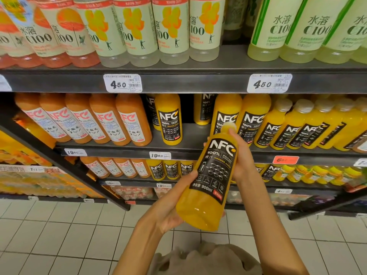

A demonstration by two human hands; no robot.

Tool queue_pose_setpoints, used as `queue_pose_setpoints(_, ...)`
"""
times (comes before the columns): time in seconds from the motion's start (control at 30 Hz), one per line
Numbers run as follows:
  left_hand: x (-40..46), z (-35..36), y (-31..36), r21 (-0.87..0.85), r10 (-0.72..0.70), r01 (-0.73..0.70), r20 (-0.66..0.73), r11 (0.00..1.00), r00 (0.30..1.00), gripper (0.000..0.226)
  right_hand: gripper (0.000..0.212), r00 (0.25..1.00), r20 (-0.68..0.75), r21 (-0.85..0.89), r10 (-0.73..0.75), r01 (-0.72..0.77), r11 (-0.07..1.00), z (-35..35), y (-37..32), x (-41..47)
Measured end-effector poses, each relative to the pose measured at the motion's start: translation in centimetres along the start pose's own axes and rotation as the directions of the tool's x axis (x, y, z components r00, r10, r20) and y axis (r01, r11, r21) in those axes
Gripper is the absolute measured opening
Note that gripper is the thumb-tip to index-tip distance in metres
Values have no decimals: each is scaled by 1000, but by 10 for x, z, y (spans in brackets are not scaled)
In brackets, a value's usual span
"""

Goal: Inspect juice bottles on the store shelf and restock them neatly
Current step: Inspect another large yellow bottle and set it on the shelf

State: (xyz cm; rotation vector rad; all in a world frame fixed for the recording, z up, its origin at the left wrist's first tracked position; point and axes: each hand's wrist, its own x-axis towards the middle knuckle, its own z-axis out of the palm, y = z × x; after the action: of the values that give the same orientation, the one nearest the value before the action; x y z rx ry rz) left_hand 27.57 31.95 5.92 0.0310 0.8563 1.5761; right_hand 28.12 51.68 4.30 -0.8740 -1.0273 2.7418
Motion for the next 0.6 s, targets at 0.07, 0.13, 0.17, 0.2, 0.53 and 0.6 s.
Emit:
queue_pose_setpoints(0.07, 5, -6, 0, 117, 49, -45, -39, 992, 998, 76, 49, 996, 26, -14, -90, 90, 996, 3, -5, -2)
queue_pose_setpoints(0.13, 10, -14, -1, 181, 102, -86, -81, 980, 992, 61, 39, 980, 73, -24, -183, 185, 982, 8, -8, -7)
queue_pose_setpoints(0.17, 11, -16, -1, 211, 139, -116, -100, 971, 985, 58, 35, 970, 105, -38, -221, 226, 973, 11, -9, -11)
queue_pose_setpoints(0.2, 12, -18, -1, 249, 180, -149, -107, 957, 978, 56, 32, 959, 129, -72, -251, 261, 963, 14, -10, -15)
queue_pose_setpoints(0.53, 24, -31, -8, 603, 386, -234, -133, 763, 913, 66, 27, 875, 179, -231, -450, 481, 846, 38, -17, -47)
queue_pose_setpoints(0.6, 27, -25, 0, 622, 391, -212, -165, 754, 905, 55, 28, 825, 258, -207, -502, 555, 806, 41, -20, -52)
